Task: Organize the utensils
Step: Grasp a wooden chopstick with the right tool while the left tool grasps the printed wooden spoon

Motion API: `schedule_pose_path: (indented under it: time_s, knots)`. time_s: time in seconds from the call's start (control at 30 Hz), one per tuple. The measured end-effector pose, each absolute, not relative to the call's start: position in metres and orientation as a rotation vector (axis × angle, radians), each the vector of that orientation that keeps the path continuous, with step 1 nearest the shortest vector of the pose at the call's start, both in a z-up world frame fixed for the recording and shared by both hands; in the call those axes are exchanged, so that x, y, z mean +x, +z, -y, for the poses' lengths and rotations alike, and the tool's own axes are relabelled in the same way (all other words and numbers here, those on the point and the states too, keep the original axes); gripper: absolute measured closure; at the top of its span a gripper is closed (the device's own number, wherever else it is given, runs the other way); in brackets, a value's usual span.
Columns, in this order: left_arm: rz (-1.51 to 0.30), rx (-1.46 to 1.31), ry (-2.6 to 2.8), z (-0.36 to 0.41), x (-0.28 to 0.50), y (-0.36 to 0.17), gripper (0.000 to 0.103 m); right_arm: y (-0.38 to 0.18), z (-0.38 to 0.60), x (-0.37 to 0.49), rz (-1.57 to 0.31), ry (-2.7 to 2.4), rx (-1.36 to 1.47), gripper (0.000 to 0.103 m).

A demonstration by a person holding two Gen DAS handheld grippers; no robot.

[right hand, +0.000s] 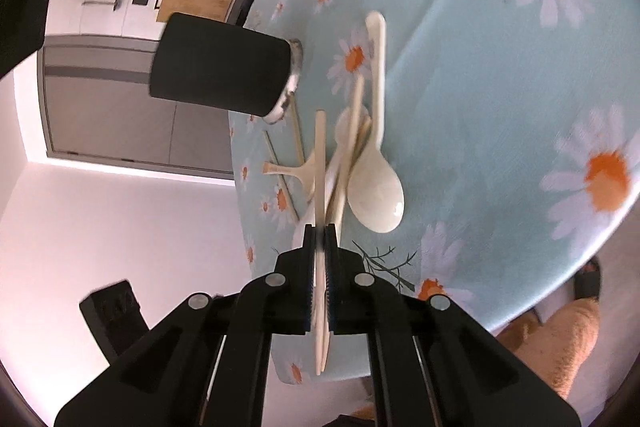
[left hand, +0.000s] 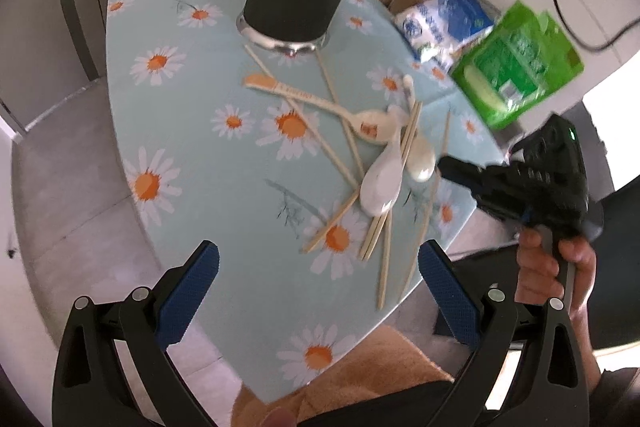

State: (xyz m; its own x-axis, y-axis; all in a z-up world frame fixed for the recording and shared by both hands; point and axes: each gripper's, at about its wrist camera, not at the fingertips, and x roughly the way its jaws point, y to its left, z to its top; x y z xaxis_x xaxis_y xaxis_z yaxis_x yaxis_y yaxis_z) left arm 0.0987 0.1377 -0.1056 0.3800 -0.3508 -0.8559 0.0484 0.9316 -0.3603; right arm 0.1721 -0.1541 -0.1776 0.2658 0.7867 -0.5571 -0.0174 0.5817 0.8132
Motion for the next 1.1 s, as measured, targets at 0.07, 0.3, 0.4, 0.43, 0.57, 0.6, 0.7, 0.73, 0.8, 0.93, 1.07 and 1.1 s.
schedule_pose_path:
  time_s: [0.07, 0.3, 0.4, 0.43, 0.57, 0.6, 0.7, 0.73, 0.8, 0.93, 1.07, 1.1]
  knots:
    - [-1.147, -0.351, -0.252, -0.142, 0.105, -0.108, 0.007, -0.167, 0.156, 0.174, -1.186, 0.635, 0.764, 0.097]
    - [-1.1, -0.627, -0.244, -0.148, 0.135, -0.118, 0.016, -0.126, 0.16, 0.205, -1.188, 0.717, 0.647, 0.097]
    - [-1.078, -0.689, -0.222, -0.141, 0.148, -0.121, 0.022, -0.108, 0.16, 0.225, -1.185, 0.79, 0.585, 0.097]
    - [-1.078, -0.73, -0.207, -0.139, 0.154, -0.124, 0.024, -0.103, 0.16, 0.23, -1.186, 0.813, 0.565, 0.097]
    - [-1.082, -0.902, -0.161, -0.136, 0.17, -0.139, 0.031, -0.087, 0.157, 0.255, -1.195, 0.918, 0.5, 0.097]
    - [-1.08, -0.948, -0.142, -0.136, 0.175, -0.142, 0.035, -0.085, 0.157, 0.26, -1.196, 0.935, 0.494, 0.097]
    - [-1.082, -1.034, -0.093, -0.133, 0.189, -0.147, 0.045, -0.08, 0.156, 0.276, -1.207, 1.012, 0.462, 0.097]
    - [-1.089, -1.047, -0.077, -0.131, 0.195, -0.148, 0.047, -0.079, 0.156, 0.279, -1.214, 1.034, 0.454, 0.097]
    - [-1.11, -1.054, -0.015, -0.13, 0.202, -0.149, 0.048, -0.08, 0.156, 0.289, -1.237, 1.08, 0.442, 0.097]
    - [-1.113, -1.096, 0.079, -0.133, 0.206, -0.161, 0.048, -0.079, 0.159, 0.304, -1.262, 1.143, 0.421, 0.097]
    - [-1.118, -1.113, 0.153, -0.135, 0.209, -0.174, 0.054, -0.078, 0.162, 0.315, -1.272, 1.184, 0.415, 0.097]
    - [-1.122, -1.146, 0.158, -0.136, 0.209, -0.179, 0.054, -0.077, 0.164, 0.318, -1.276, 1.191, 0.414, 0.097]
